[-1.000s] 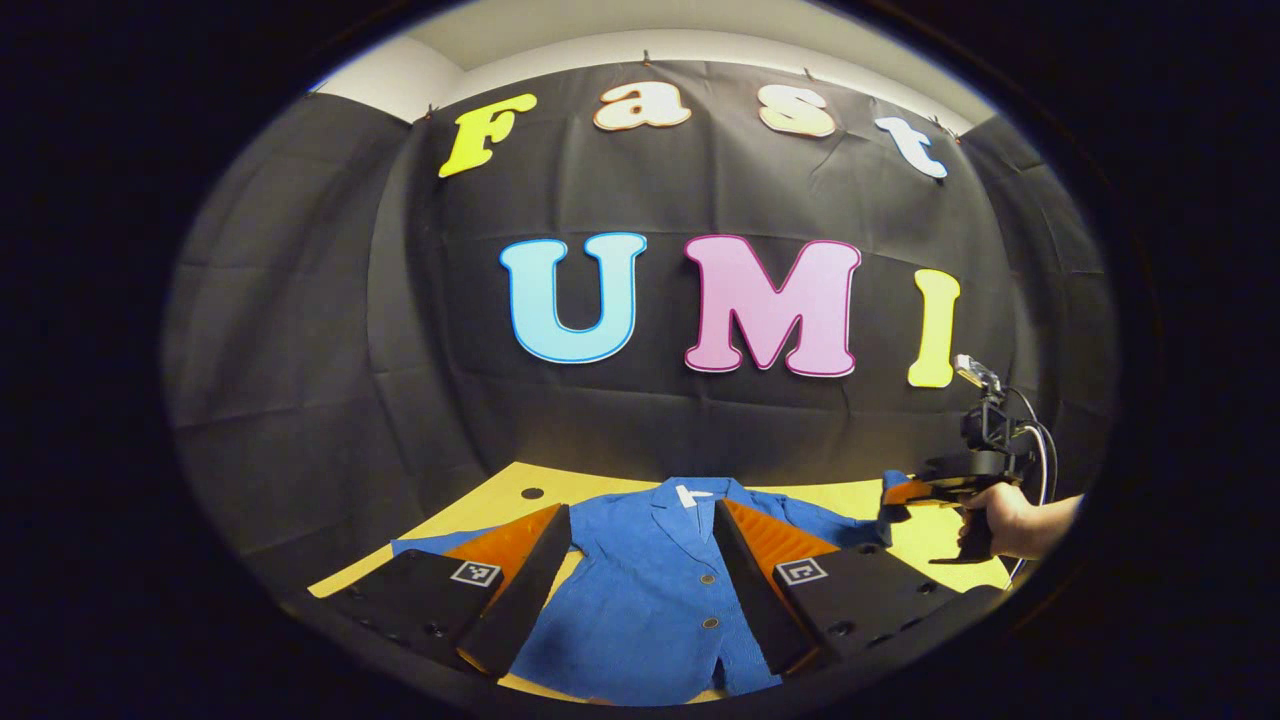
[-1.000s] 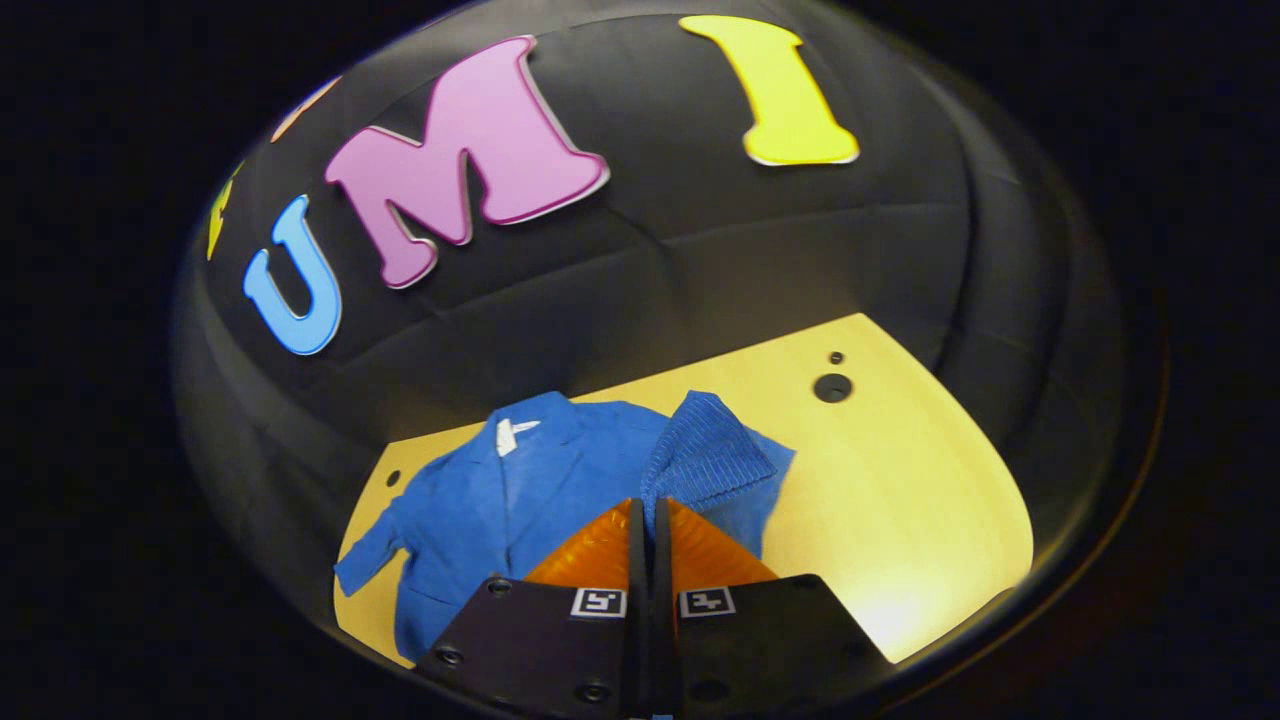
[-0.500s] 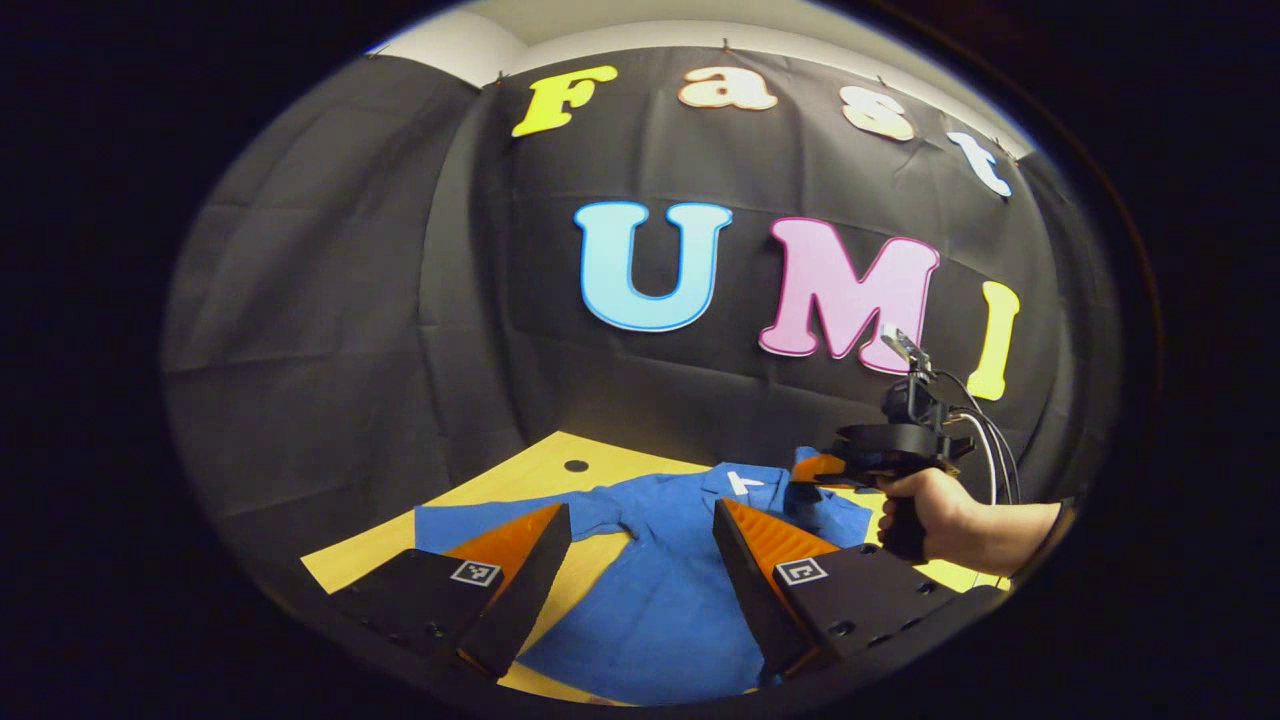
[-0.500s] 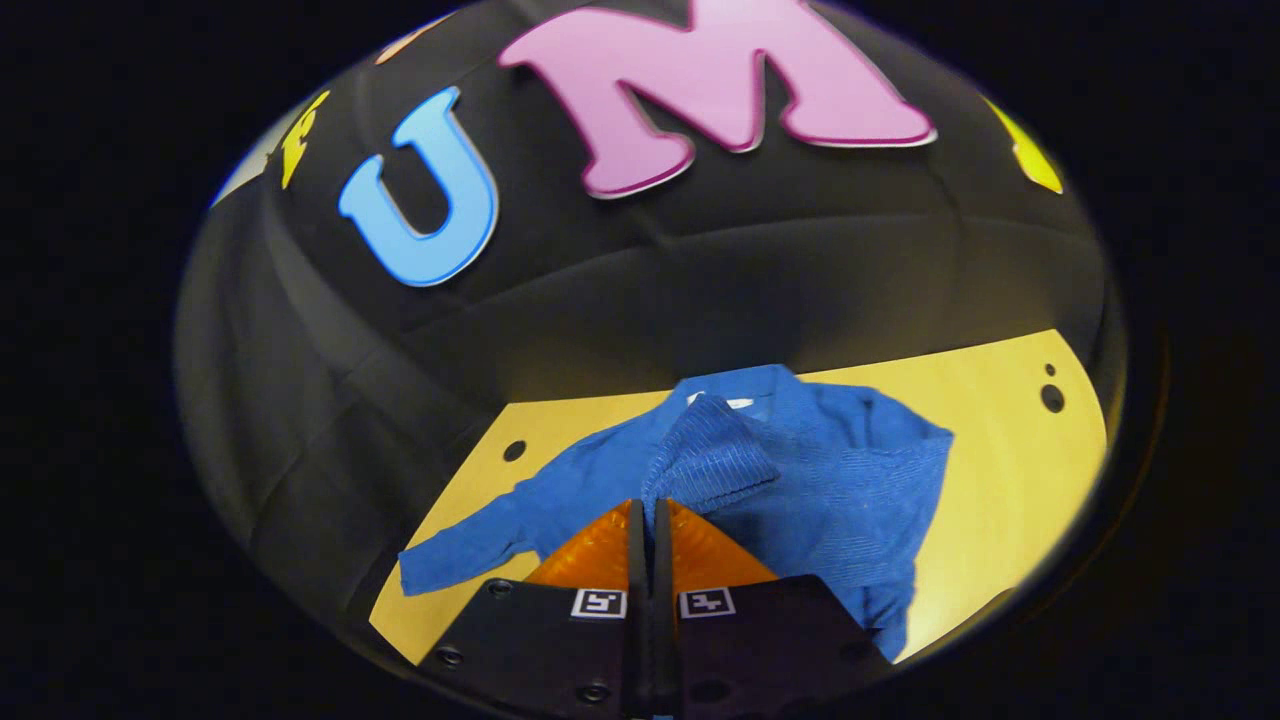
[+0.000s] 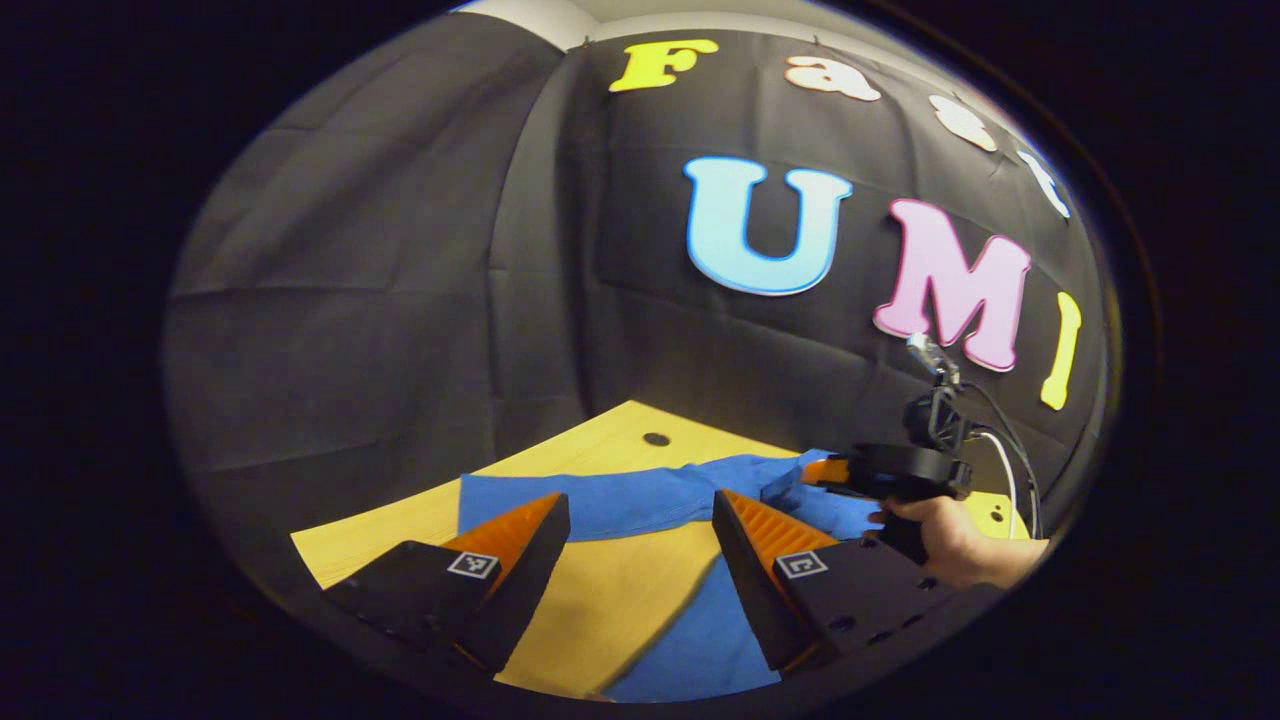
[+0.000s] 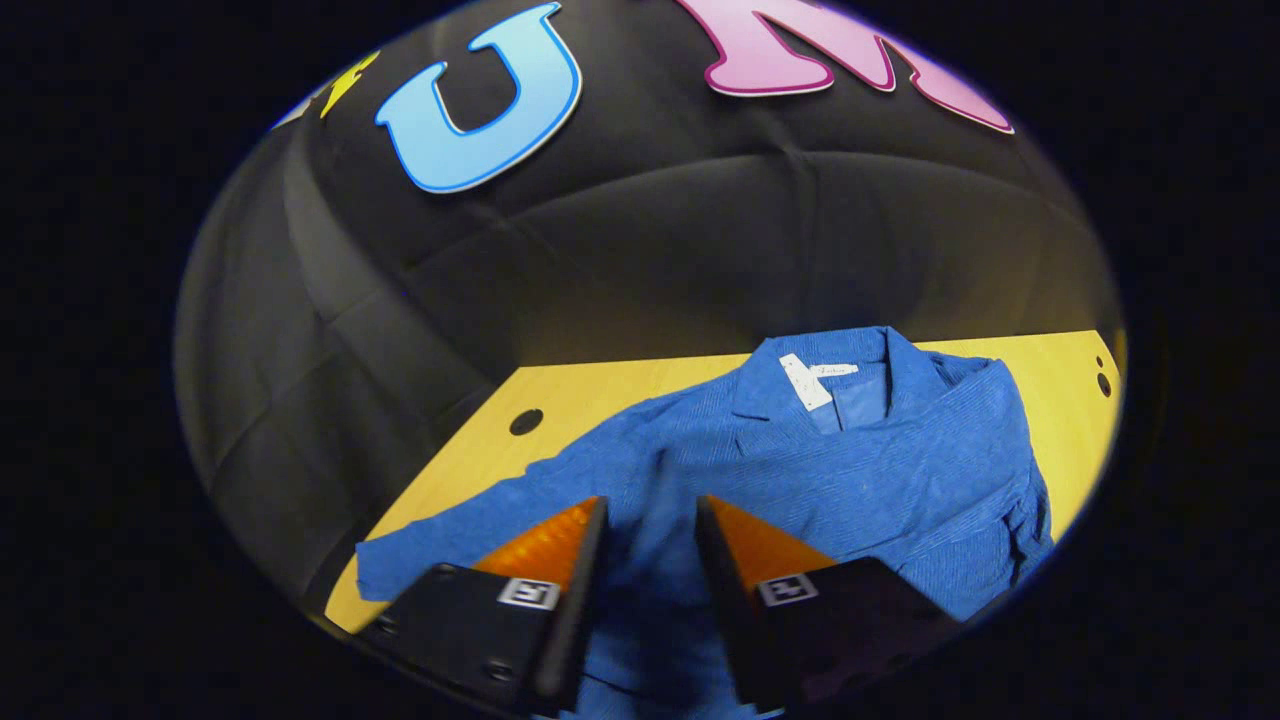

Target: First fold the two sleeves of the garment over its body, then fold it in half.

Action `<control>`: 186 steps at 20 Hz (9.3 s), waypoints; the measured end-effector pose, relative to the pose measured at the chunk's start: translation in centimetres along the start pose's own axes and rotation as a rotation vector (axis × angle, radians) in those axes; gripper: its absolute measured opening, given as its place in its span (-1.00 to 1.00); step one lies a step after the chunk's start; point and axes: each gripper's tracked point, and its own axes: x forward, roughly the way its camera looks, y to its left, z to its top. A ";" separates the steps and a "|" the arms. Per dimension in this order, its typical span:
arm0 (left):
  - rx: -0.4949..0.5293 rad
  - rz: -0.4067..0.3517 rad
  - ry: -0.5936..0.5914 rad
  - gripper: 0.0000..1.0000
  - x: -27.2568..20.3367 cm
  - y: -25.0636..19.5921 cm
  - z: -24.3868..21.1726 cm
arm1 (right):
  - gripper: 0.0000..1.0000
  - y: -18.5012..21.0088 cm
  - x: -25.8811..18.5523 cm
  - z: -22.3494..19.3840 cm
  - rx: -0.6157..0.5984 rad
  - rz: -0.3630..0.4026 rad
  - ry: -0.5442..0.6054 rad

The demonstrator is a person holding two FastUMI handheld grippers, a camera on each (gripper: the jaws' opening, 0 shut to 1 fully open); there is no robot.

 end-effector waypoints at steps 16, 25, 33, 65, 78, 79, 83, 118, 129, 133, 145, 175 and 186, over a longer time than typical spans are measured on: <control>-0.066 0.271 0.392 0.70 13.0 13.2 -8.5 | 0.95 -4.0 -20.8 0.6 -0.263 -0.009 -0.353; 0.004 0.281 0.599 0.67 15.0 13.0 -9.1 | 0.94 -10.7 -27.8 2.2 -0.317 -0.124 -0.447; 0.037 0.177 0.657 -0.80 16.3 10.5 -8.9 | 0.94 -13.0 -27.5 0.8 -0.237 -0.147 -0.400; 0.112 -0.780 0.261 -0.31 6.5 -50.9 -4.1 | 0.94 -28.3 -32.1 -6.4 -0.040 -0.369 -0.216; 0.348 -0.453 0.382 0.70 -0.3 -22.9 -10.7 | 0.96 -25.6 -33.7 -17.1 0.068 -0.376 0.021; 0.364 -0.409 0.429 0.70 -1.6 -19.5 -11.9 | 0.96 -25.4 -34.0 -18.1 0.064 -0.381 0.044; 0.315 -0.241 0.577 0.70 -5.4 -9.1 -15.4 | 0.97 -25.0 -34.2 -19.8 0.072 -0.396 0.088; 0.163 -0.405 0.442 -0.96 -4.5 -17.4 -7.8 | -0.89 -21.0 -32.3 -7.7 0.166 -0.205 -0.102; 0.188 -0.446 0.185 -0.95 10.2 -26.2 2.8 | -0.89 -24.5 -23.0 8.5 0.080 -0.200 -0.329; 0.222 -0.448 0.086 -0.96 17.1 -29.6 5.7 | -0.89 -26.8 -17.5 13.0 0.066 -0.223 -0.364; 0.285 -0.428 -0.095 -0.84 34.5 -34.7 3.9 | -0.84 -33.0 -1.3 16.6 -0.108 -0.367 -0.352; 0.189 -0.325 -0.251 0.66 -6.5 -15.3 5.4 | 0.94 -15.1 -36.7 6.3 -0.156 -0.382 -0.671; 0.167 -0.393 -0.406 0.65 -23.7 -14.5 13.8 | 0.95 -6.1 -53.1 8.9 -0.261 -0.334 -0.666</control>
